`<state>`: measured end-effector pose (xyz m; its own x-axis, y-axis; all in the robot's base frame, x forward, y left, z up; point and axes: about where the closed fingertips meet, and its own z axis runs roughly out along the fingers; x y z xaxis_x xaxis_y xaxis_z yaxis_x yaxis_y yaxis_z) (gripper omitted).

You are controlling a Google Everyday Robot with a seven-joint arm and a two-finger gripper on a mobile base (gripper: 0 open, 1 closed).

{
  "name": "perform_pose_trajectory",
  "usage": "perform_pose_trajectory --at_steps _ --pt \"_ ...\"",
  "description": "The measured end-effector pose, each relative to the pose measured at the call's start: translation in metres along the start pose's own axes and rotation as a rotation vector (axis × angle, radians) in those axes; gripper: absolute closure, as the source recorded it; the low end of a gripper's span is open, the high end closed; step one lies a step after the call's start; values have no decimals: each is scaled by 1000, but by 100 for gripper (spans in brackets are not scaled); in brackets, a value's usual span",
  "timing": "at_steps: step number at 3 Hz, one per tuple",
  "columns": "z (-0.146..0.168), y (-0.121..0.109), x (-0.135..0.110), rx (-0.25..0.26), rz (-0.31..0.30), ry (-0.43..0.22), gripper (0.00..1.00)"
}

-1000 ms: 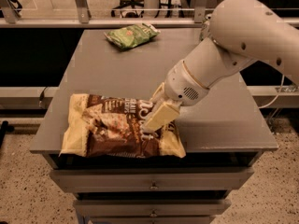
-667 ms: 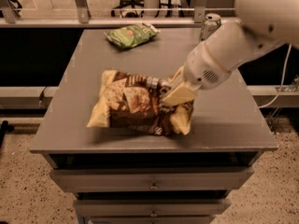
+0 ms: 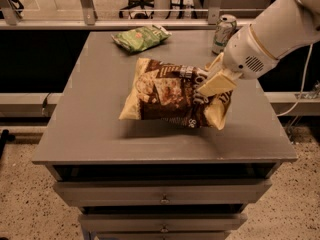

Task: Move brown chip bag near green jalapeno chip bag

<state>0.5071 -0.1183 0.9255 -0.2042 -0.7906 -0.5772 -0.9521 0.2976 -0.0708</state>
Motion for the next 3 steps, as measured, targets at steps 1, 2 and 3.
perform_pose_trajectory --at_steps 1,2,3 --pt "2 -12 0 42 22 -27 100" --pt "-1 -67 -3 147 84 -47 100" --pt "-15 -137 -11 267 158 -71 100"
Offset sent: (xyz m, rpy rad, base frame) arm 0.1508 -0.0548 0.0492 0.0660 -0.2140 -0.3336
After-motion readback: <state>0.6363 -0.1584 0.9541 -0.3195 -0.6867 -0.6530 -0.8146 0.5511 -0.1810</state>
